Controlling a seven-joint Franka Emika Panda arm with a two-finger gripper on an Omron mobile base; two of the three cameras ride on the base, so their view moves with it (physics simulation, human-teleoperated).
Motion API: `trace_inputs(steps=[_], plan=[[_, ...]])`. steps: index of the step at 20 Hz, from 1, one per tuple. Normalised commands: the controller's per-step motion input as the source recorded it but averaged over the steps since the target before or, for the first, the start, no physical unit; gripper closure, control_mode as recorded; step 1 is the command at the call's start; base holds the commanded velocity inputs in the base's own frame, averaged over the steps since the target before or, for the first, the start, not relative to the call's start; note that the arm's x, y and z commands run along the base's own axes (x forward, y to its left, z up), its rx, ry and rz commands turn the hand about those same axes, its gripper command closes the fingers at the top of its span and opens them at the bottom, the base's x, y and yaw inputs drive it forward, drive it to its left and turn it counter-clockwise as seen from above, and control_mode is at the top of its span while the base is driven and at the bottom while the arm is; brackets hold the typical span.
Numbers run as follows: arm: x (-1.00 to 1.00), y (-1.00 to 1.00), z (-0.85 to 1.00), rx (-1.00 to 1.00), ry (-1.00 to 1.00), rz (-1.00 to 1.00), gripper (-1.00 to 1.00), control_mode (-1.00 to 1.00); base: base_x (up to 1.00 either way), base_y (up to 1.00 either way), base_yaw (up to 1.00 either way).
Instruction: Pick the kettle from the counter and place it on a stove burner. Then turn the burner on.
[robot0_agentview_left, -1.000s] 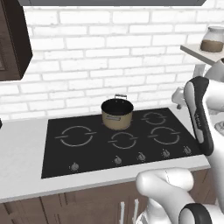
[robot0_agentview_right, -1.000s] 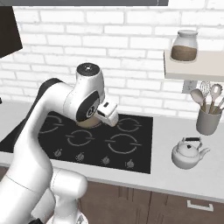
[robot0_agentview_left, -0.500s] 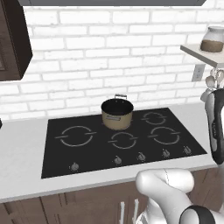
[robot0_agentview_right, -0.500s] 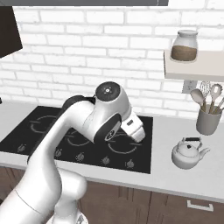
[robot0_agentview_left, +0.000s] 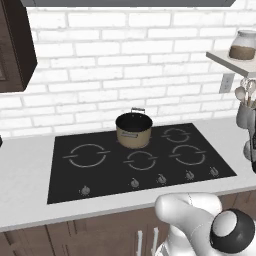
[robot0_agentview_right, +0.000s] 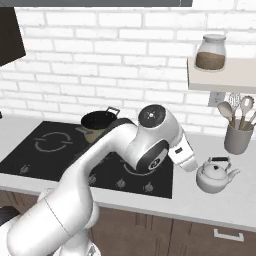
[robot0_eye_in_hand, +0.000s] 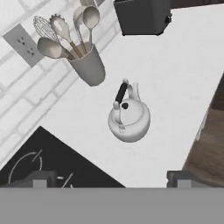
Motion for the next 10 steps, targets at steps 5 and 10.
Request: trace_inputs(steps=[5, 10], plan=[[0.30, -1.00, -0.21, 0.01, 0.03, -0.05, -1.00, -1.00, 0.00, 0.00, 0.00], [0.15, -0.56, -0.29, 0.00, 0.04, 0.04, -1.00, -1.00, 0.00, 0.00, 0.00]])
